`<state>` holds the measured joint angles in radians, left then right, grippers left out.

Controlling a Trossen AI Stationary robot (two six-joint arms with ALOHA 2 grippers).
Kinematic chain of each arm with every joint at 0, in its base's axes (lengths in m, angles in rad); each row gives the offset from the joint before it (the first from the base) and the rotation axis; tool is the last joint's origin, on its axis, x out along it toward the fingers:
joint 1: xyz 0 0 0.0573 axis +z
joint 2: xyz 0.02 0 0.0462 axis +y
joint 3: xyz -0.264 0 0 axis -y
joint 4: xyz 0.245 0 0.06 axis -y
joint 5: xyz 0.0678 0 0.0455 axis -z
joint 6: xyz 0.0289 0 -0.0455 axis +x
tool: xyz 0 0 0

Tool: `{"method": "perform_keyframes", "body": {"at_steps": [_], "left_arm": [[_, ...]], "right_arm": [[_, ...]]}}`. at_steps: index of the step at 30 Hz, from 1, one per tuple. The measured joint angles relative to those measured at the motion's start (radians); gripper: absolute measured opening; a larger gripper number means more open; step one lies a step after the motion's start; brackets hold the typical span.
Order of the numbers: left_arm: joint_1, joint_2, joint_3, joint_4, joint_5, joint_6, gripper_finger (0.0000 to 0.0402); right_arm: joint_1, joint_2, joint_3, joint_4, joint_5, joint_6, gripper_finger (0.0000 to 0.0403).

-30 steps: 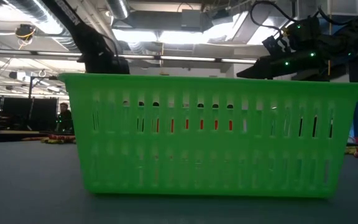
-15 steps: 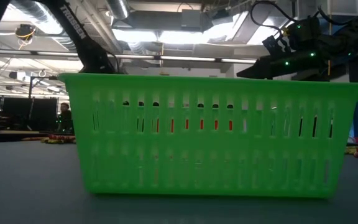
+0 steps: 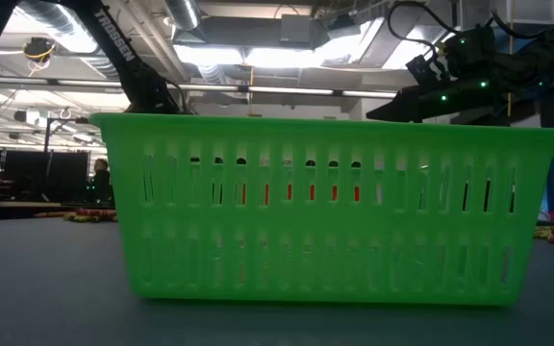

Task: Sort crayons
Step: Put the orange crayon into the transparent bin

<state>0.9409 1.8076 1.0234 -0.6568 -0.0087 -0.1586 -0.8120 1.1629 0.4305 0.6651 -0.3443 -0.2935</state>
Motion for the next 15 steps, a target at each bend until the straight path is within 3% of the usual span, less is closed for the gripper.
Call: {"method": "perform_keyframes", "body": {"at_steps": [6,15], "left_arm": [[-0.007,0.002,0.04,-0.018,-0.016,0.064,0.0005],[-0.048,-0.048,0.186,0.087,-0.035,0.143,0.001]], "right_arm": [[0.0,0.0,0.0,0.0,0.0,0.0,0.0124],[0.0,0.0,0.001,0.0,-0.004,0.0,0.0124]]}}
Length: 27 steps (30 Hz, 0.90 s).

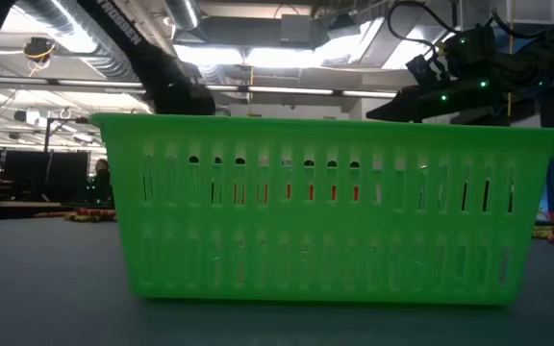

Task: Sort crayons
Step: Put the orange crayon into the transparent bin

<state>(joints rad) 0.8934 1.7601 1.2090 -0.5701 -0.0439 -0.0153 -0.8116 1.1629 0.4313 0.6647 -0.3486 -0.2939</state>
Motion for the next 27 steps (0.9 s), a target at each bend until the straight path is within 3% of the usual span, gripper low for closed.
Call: {"method": "perform_keyframes", "body": {"at_steps": [7,14,18,27], "left_arm": [[-0.063,-0.004,0.1,0.149,0.017,0.07,0.0011],[-0.135,0.002,0.088,0.398,0.203,0.178,0.0011],[-0.167,0.024,0.065,0.543,0.207,0.184,0.0011],[-0.201,0.144,0.061,0.683,0.187,0.183,0.0012]], "right_arm": [[0.0,0.0,0.0,0.0,0.0,0.0,0.0124],[0.0,0.0,0.0,0.0,0.005,0.0,0.0124],[0.0,0.0,0.0,0.0,0.005,0.0,0.0124],[0.0,0.0,0.0,0.0,-0.001,0.0,0.0124]]}}
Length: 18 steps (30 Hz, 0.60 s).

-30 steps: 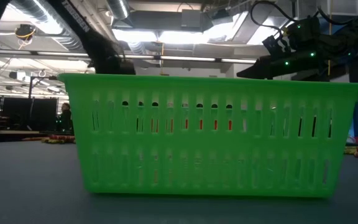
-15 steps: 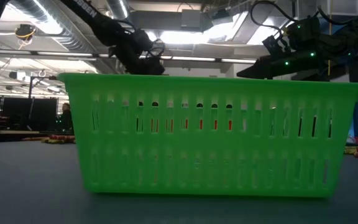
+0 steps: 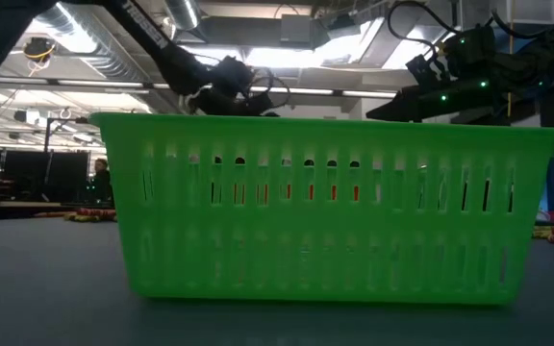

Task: Sort crayons
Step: Put the orange crayon into the transparent bin

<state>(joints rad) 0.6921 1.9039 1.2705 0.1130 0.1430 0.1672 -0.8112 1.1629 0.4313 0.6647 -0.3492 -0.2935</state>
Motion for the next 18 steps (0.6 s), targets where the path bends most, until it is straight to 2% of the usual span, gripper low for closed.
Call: {"method": "perform_keyframes", "body": {"at_steps": [7,18], "left_arm": [[-0.001,0.053,0.0,0.0,-0.001,-0.029,0.0019],[-0.001,0.035,0.0,-0.032,-0.011,-0.033,0.009]], "right_arm": [[0.0,0.0,0.0,0.0,-0.001,0.0,0.0124],[0.0,0.0,0.0,-0.001,0.0,0.0,0.0124]]}}
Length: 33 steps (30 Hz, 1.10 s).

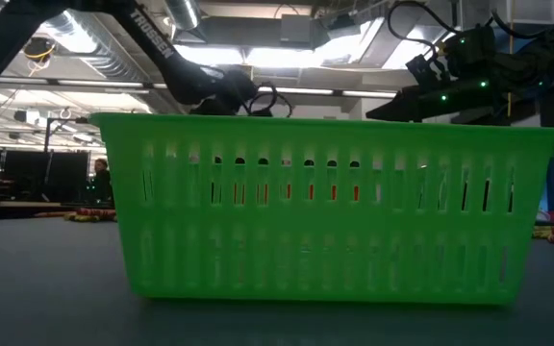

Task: Sort crayons
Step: Put the orange crayon into the transparent bin

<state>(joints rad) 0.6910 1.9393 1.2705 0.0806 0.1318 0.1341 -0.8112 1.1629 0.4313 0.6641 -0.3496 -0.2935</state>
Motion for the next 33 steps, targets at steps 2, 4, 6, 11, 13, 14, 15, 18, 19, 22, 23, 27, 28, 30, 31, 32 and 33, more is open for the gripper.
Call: {"method": "perform_keyframes", "body": {"at_steps": [2,4,6,11,13,14,15,18,19,22,23,27,28,30,31,32,33], "left_arm": [[0.0,-0.036,0.0,-0.033,-0.004,0.003,0.0093],[0.0,-0.074,0.0,-0.069,-0.036,0.009,0.0093],[0.001,-0.12,0.0,-0.129,-0.078,0.009,0.0092],[0.007,-0.24,0.002,-0.28,-0.205,0.009,0.0092],[0.014,-0.278,0.002,-0.349,-0.255,0.008,0.0092],[0.016,-0.293,0.002,-0.385,-0.278,0.002,0.0092],[0.021,-0.307,0.002,-0.418,-0.297,-0.008,0.0092],[0.044,-0.336,0.002,-0.537,-0.336,-0.057,0.0092],[0.054,-0.338,0.002,-0.574,-0.345,-0.072,0.0092],[0.088,-0.337,0.002,-0.7,-0.359,-0.118,0.0092],[0.102,-0.335,0.002,-0.739,-0.358,-0.132,0.0092],[0.149,-0.314,-0.006,-0.854,-0.353,-0.194,0.0092],[0.158,-0.313,-0.011,-0.867,-0.352,-0.208,0.0092],[0.174,-0.312,-0.027,-0.872,-0.35,-0.236,0.0092],[0.184,-0.311,-0.042,-0.877,-0.341,-0.243,0.0092],[0.191,-0.309,-0.059,-0.882,-0.326,-0.254,0.0092],[0.199,-0.308,-0.076,-0.885,-0.305,-0.261,0.0092]], "right_arm": [[0.0,0.0,0.0,0.0,0.0,0.0,0.0124],[0.0,0.0,0.0,0.0,0.0,0.0,0.0124],[0.0,0.0,0.0,0.0,0.0,0.0,0.0124],[0.0,0.0,0.0,0.0,0.0,0.0,0.0124],[0.0,0.0,0.0,0.0,0.0,0.0,0.0124],[0.0,0.0,0.0,0.0,0.0,0.0,0.0124],[0.0,0.0,0.0,0.0,0.0,0.0,0.0124],[0.0,0.0,0.0,0.0,0.0,0.0,0.0124],[0.0,0.0,0.0,0.0,0.0,0.0,0.0124],[0.0,0.0,0.0,-0.001,0.0,0.0,0.0124],[0.0,0.0,0.0,-0.001,0.0,0.0,0.0124],[0.0,0.0,0.0,-0.001,0.0,0.0,0.0124],[0.0,0.0,0.0,-0.001,0.0,0.0,0.0124],[0.0,0.0,0.0,-0.001,0.0,0.0,0.0124],[0.0,0.0,0.0,-0.001,0.0,0.0,0.0124],[0.0,0.0,0.0,-0.001,0.0,0.0,0.0124],[0.0,0.0,0.0,-0.001,0.0,0.0,0.0124]]}}
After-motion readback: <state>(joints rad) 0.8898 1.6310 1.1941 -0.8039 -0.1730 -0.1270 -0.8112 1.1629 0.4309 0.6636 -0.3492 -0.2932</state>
